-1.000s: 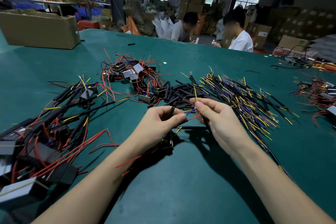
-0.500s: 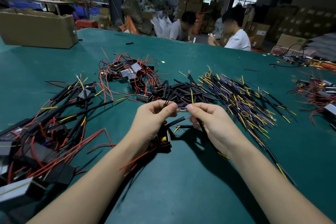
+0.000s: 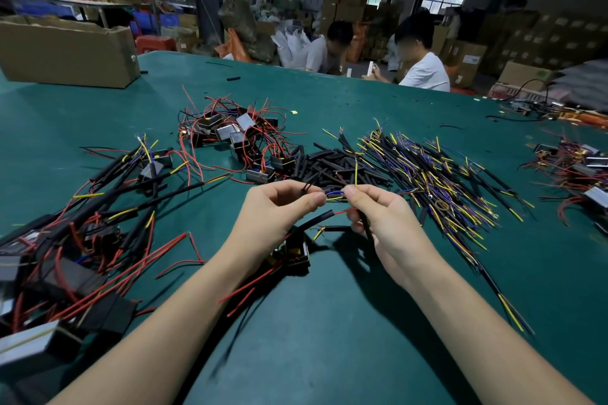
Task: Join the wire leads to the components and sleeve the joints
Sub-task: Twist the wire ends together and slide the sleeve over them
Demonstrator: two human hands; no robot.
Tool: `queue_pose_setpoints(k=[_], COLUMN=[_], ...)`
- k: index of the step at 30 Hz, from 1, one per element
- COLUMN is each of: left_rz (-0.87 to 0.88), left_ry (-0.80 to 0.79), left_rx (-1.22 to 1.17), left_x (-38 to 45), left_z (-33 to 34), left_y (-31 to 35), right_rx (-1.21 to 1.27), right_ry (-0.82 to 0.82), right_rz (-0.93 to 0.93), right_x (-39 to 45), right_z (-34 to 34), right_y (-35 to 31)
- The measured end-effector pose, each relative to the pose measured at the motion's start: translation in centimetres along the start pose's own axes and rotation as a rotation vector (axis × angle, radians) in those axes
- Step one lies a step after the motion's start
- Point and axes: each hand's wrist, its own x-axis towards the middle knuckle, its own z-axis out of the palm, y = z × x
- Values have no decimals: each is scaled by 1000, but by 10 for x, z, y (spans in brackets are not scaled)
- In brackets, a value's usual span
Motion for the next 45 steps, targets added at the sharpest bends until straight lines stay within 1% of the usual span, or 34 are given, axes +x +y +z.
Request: queue_pose_setpoints(k=[2, 5, 7, 9, 13, 15, 17, 20, 22, 28, 36, 40, 45], left_rz=[60, 102, 112, 123, 132, 101, 85, 138, 189, 221, 232, 255, 281], left_ry=[11, 31, 53, 108, 223, 213, 168, 93, 74, 96, 130, 142, 170], left_rx=[83, 144, 165, 179, 154, 102, 53, 14, 23, 10, 77, 87, 95], left_x=[-2, -5, -6, -6, -6, -6, -7, -8, -7, -8, -8, -10, -9], left_z=[2, 4, 6, 9, 14, 14, 12, 10, 9, 8, 9, 10, 7], left_y=[0, 1, 1, 1, 3, 4, 5, 8, 9, 9, 12, 13, 15], right_rx=[-13, -128, -162, -151, -89, -63, -60, -48, -31, 5, 57, 39, 60], right_ry=[-28, -84, -65, -43, -6, -6, -3, 7, 11, -2, -6, -1, -42], right_rz=[-26, -125, -189, -226, -243, -227, -209, -194, -193, -181, -181, -166, -171], right_x=[-1, -4, -4, -5, -5, -5, -5, -5, -5, -7, -8, -7, -7], right_z=[-1, 2, 5, 9, 16, 17, 16, 13, 10, 7, 11, 12, 12], right_y=[-2, -4, -3, -2, -2, -1, -2, -4, -5, -9, -12, -10, -11])
